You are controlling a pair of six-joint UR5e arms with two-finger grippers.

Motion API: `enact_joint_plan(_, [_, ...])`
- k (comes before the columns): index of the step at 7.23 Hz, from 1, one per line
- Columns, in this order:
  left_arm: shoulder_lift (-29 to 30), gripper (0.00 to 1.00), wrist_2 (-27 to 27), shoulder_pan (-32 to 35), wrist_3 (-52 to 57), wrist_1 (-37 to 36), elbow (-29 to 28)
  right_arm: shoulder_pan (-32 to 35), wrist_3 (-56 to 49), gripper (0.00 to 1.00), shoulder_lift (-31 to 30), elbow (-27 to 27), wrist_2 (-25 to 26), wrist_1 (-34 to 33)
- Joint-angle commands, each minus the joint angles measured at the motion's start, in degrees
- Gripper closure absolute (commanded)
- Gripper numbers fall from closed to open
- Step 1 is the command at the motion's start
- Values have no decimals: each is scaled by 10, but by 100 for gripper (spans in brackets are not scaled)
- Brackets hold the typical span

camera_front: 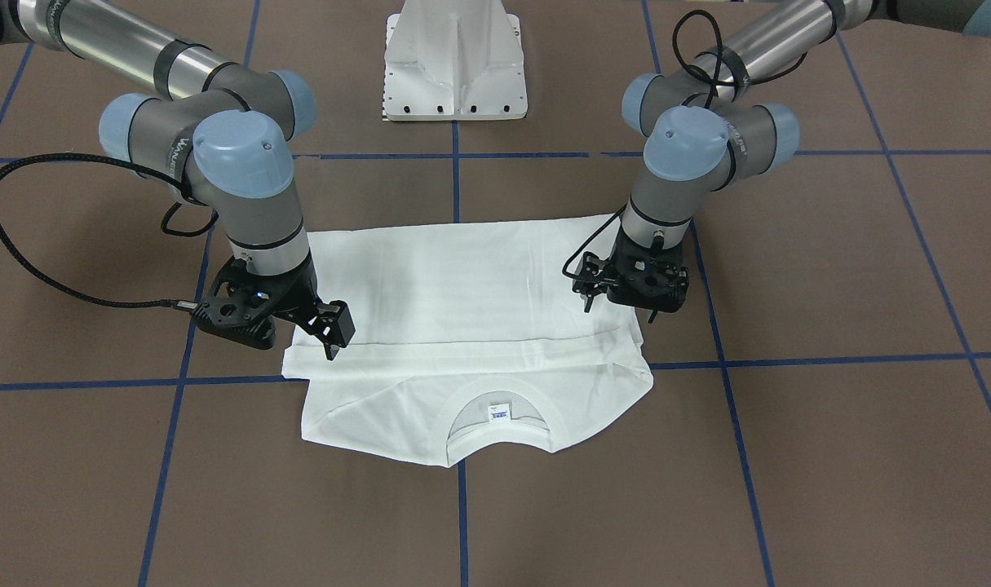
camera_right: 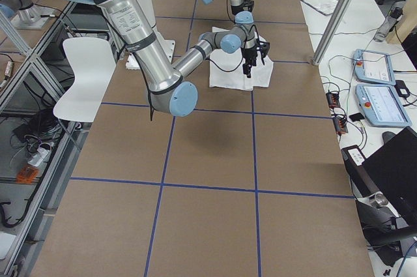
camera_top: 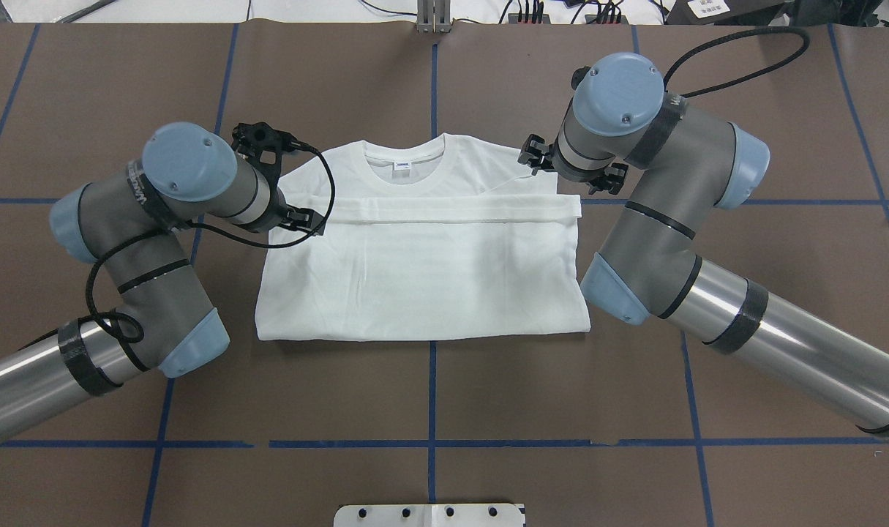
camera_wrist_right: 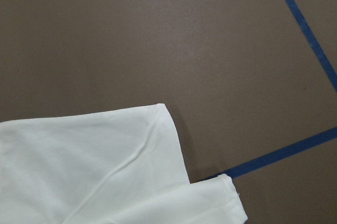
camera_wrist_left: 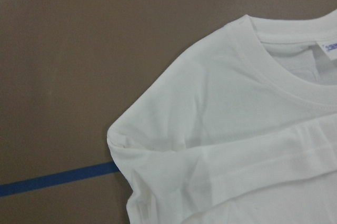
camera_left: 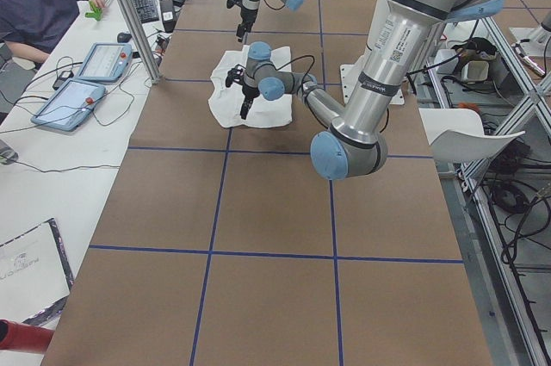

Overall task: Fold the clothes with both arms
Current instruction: 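Lay the hem near the collar and open both grippers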

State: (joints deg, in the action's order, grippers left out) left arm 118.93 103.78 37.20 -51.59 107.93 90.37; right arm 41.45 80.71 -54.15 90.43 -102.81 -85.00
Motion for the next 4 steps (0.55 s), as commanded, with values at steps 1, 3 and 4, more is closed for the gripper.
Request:
enact_joint_plan(1, [5,0,-14,-13,1,0,-33,0,2,0,-1,12,0,0])
enact_joint_plan(3, [23,0,-14,22,-1,3,-56,-1,2,0,-1,12,0,1])
enact_joint_plan(4, [40,0,-14,45,-2,3,-70,-1,2,0,-1,12,0,1])
